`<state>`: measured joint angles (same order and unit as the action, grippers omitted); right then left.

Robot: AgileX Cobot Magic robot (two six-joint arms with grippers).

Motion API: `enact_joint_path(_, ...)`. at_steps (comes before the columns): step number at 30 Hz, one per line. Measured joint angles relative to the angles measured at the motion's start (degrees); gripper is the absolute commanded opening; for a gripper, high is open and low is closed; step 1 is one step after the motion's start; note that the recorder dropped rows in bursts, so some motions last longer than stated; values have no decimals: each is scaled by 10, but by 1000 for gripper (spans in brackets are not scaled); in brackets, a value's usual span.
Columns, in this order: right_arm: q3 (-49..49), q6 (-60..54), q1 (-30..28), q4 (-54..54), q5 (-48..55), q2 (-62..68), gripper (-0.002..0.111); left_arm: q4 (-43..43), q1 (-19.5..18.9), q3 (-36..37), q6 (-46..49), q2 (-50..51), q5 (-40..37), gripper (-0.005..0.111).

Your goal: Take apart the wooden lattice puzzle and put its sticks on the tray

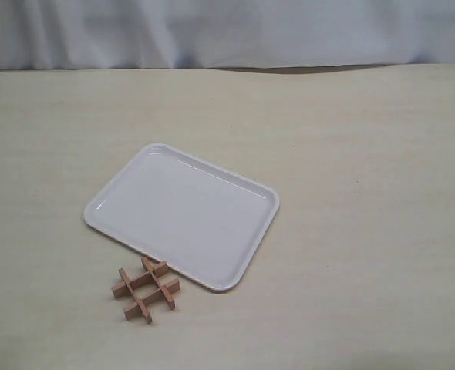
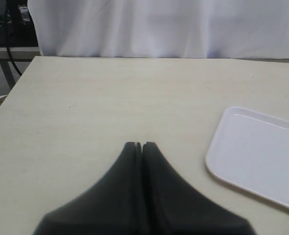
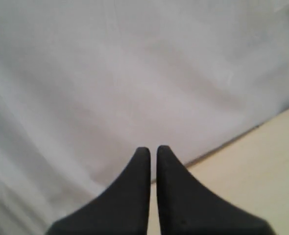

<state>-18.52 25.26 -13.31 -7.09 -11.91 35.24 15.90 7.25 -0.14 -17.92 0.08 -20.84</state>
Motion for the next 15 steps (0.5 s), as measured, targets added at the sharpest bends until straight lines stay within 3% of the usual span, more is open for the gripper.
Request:
enact_joint_path(4,-137,-5,1,89,146,126,5,0,0,0,0,0,0,0)
enact_joint_path(9,-302,-151,11,93,380,261,5,0,0,0,0,0,0,0)
enact_joint_path(15,-376,-281,114,46,525,377,5,0,0,0,0,0,0,0)
